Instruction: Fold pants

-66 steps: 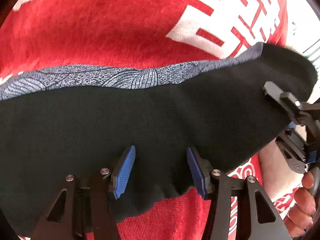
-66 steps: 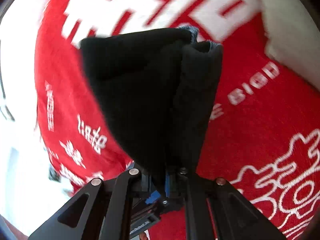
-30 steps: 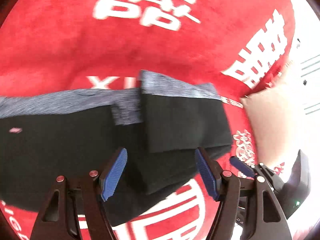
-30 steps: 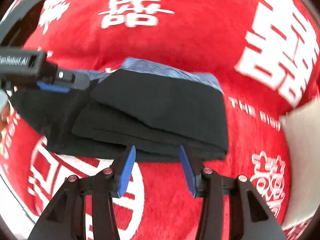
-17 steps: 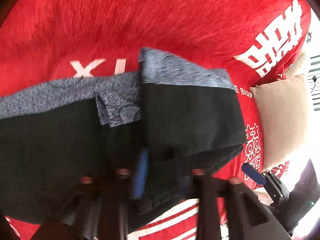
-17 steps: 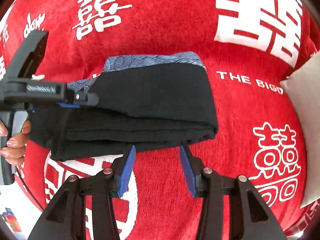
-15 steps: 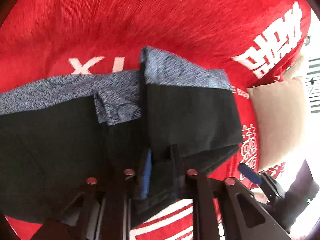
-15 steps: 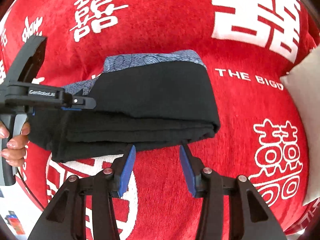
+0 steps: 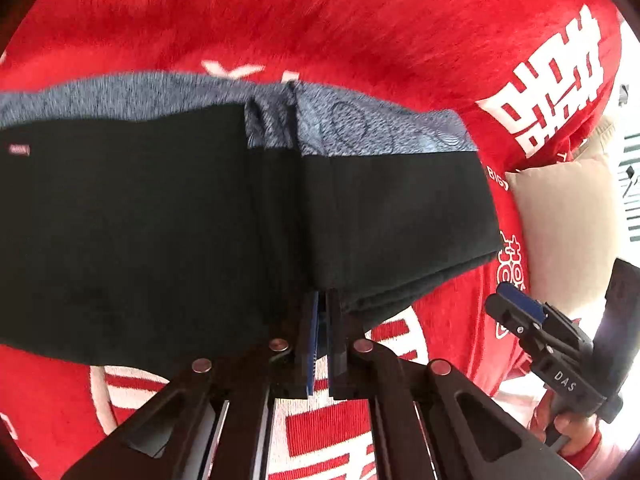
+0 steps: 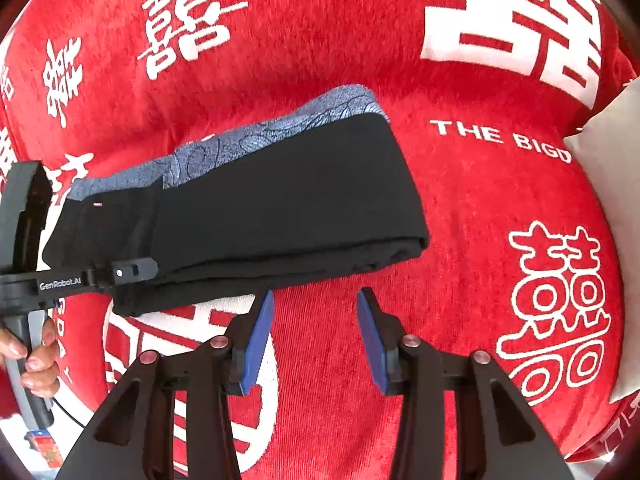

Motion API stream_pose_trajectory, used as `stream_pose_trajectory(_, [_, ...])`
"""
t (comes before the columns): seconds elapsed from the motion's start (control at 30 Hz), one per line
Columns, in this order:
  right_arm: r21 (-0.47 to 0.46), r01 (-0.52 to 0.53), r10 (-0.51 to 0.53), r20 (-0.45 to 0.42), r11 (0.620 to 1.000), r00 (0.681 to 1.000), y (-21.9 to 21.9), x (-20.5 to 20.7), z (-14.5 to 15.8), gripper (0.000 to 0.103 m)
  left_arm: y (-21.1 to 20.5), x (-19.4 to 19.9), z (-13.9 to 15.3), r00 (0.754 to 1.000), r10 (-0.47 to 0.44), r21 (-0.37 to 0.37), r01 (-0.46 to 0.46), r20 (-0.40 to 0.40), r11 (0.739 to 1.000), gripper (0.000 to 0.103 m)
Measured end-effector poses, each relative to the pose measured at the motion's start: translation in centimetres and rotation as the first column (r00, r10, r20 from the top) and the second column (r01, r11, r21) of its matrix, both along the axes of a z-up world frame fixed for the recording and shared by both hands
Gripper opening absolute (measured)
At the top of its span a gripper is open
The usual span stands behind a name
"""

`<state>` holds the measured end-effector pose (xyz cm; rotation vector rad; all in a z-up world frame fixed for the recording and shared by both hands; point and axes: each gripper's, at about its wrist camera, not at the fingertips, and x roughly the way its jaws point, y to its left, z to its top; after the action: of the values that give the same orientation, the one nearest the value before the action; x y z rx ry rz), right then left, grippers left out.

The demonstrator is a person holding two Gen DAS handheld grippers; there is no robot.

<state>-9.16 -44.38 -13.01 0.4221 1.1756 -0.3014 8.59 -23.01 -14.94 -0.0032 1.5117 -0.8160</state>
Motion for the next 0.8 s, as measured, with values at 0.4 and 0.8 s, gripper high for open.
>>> stream_pose_trajectory(0.4, [0.075,0.1,-0.106,0.079,0.992,0.991,-8.5,5.0,1.9,0.019,-6.6,2.3,6.5,0.98,-0.053,0.032,0.048,0.192,0.998,0.005])
stream_pose_trajectory(0.8, [0.063,-0.054,0.056,-0.032,0.997,0.998,-9.8,13.5,-5.0,0.019,-8.4,1.5,-0.6,0.977,-0.054,0.21,0.009,0.207,0.978,0.004])
